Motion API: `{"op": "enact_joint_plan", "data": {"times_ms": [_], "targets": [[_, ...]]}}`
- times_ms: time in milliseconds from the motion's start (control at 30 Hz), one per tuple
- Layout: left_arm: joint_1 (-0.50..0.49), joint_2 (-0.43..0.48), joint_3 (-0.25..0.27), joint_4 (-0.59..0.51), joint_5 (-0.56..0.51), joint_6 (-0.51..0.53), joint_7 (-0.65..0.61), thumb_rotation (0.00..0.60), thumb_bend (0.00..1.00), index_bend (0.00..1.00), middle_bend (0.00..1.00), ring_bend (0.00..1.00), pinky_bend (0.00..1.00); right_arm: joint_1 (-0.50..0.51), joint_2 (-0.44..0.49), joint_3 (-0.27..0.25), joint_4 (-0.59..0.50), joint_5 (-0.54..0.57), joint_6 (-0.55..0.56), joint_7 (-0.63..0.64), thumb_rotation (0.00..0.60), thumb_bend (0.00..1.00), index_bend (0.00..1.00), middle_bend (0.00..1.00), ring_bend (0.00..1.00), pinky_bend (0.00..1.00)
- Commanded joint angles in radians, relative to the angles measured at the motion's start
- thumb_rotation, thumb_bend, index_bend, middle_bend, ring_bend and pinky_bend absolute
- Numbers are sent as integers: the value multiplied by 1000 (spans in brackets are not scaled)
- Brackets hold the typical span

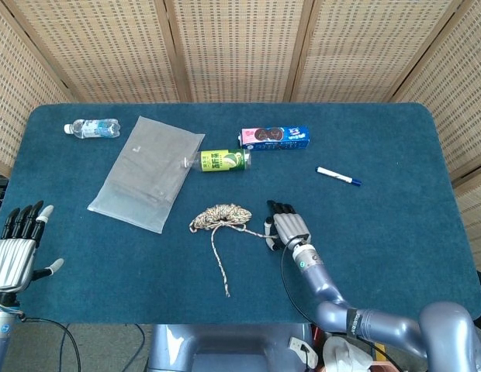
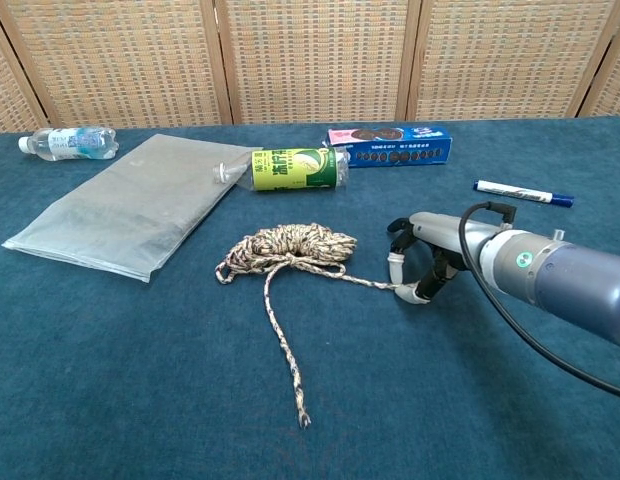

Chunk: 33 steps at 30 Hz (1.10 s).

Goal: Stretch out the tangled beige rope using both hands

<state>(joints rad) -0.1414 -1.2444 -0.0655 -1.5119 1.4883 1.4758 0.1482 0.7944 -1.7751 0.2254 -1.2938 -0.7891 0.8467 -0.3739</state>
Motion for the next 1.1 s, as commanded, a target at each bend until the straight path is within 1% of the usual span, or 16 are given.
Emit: {"op": "enact_joint_plan", "data": {"times_ms": [33, 133, 333, 500, 533, 600, 667, 700, 767, 800, 867, 900, 967, 1100], "targets": [[-1, 0, 0, 0, 0, 0, -1, 600, 0, 0, 0, 0, 0, 2, -1, -2, -1, -2, 3, -4, 600, 419, 602, 0, 0, 0], [-1, 0, 1, 1, 5, 2, -6, 600, 0, 0, 0, 0, 0, 4, -2, -4, -6, -4, 6, -8, 600, 437, 634, 0, 0, 0], [-4, -1, 6, 1, 13, 0, -10, 600, 0, 0, 0, 0, 0, 4, 3, -8, -19, -20, 18, -9, 600, 448, 646, 0, 0, 0], [-39, 0, 25, -10, 77, -31, -5, 600, 0, 0, 0, 0, 0, 4, 9, -10, -27, -45, 25, -3, 600, 451, 652, 0, 0, 0], [-69, 0, 31, -13, 115, -57, 15, 600, 0, 0, 0, 0, 0, 7, 11, -12, -27, -50, 26, -8, 600, 451, 653, 0, 0, 0], [-113, -3, 32, -12, 156, -99, 46, 600, 6, 4, 0, 0, 0, 9, 13, -15, -27, -53, 30, -17, 600, 451, 653, 0, 0, 0], [-183, -10, 37, -7, 213, -173, 61, 600, 43, 40, 0, 0, 0, 10, 14, -19, -28, -52, 33, -29, 600, 452, 653, 0, 0, 0], [-235, -18, 42, 1, 259, -221, 41, 600, 78, 91, 0, 0, 0, 10, 15, -20, -30, -50, 36, -34, 600, 452, 653, 0, 0, 0], [-275, -29, 45, 22, 296, -246, 9, 600, 124, 196, 0, 0, 0, 11, 16, -20, -31, -47, 37, -38, 600, 451, 653, 0, 0, 0], [-316, -48, 49, 44, 338, -268, -24, 600, 146, 262, 0, 0, 0, 11, 18, -20, -33, -46, 37, -40, 600, 451, 653, 0, 0, 0], [-388, -92, 54, 102, 395, -304, -83, 600, 171, 334, 0, 0, 0, 13, 22, -20, -36, -46, 37, -46, 600, 452, 653, 0, 0, 0], [-432, -127, 56, 128, 425, -326, -116, 600, 180, 363, 0, 0, 0, 14, 25, -18, -41, -46, 39, -47, 600, 452, 653, 0, 0, 0], [-485, -178, 56, 176, 450, -346, -158, 600, 185, 395, 0, 0, 0, 15, 30, -14, -49, -44, 40, -45, 600, 452, 653, 0, 0, 0], [-544, -250, 59, 229, 462, -364, -206, 600, 210, 436, 0, 0, 0, 19, 31, -8, -54, -34, 37, -46, 600, 452, 653, 0, 0, 0]]}}
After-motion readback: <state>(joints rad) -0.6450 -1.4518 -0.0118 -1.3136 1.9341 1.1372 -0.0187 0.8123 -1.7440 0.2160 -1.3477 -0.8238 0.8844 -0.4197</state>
